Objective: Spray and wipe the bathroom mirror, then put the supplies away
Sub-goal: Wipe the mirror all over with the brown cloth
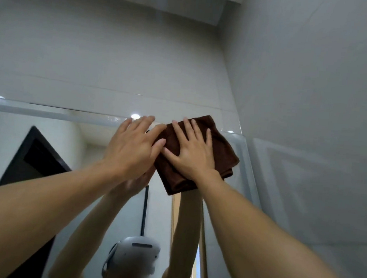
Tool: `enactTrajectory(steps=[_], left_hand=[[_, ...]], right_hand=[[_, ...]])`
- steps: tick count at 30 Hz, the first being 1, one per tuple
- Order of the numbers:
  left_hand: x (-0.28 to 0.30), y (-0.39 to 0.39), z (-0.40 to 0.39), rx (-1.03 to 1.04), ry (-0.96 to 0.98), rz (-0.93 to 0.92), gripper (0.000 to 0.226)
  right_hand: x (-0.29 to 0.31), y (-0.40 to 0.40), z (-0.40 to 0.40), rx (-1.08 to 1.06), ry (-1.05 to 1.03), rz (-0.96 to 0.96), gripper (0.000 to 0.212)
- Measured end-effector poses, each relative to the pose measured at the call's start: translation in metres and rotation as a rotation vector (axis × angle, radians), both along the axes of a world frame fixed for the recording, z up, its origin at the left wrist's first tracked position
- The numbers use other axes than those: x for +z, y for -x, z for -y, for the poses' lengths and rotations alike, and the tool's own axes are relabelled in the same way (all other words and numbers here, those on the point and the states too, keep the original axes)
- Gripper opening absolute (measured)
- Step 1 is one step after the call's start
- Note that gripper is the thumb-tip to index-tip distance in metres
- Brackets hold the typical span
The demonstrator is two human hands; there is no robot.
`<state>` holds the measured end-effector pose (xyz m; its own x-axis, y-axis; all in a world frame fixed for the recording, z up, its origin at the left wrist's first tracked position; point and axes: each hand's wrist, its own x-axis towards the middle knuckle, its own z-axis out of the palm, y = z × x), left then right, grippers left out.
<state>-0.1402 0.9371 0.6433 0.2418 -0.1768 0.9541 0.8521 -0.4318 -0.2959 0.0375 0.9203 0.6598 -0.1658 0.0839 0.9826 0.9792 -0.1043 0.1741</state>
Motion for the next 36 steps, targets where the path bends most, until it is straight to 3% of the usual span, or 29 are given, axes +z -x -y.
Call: enactTrajectory(steps=[7, 12, 20, 27, 36], left_hand=[[-0.002, -0.06, 0.011, -0.042, -0.006, -0.124, 0.054], [-0.019, -0.069, 0.012, -0.073, 0.018, -0.145, 0.059], [-0.083, -0.06, 0.008, -0.135, 0.04, -0.125, 0.056], [-0.16, -0.041, -0.003, -0.07, 0.109, -0.183, 0.055], [-0.232, 0.016, -0.002, 0.053, 0.114, -0.29, 0.058]], right_hand=[[0.008, -0.086, 0.016, -0.063, -0.051, -0.157, 0.092], [-0.015, -0.094, 0.017, -0.037, -0.063, -0.184, 0.098], [-0.14, -0.078, 0.013, -0.048, -0.087, -0.27, 0.088], [-0.249, -0.072, 0.014, -0.112, -0.083, -0.321, 0.085], [-0.33, -0.046, 0.017, -0.143, -0.026, -0.38, 0.087]])
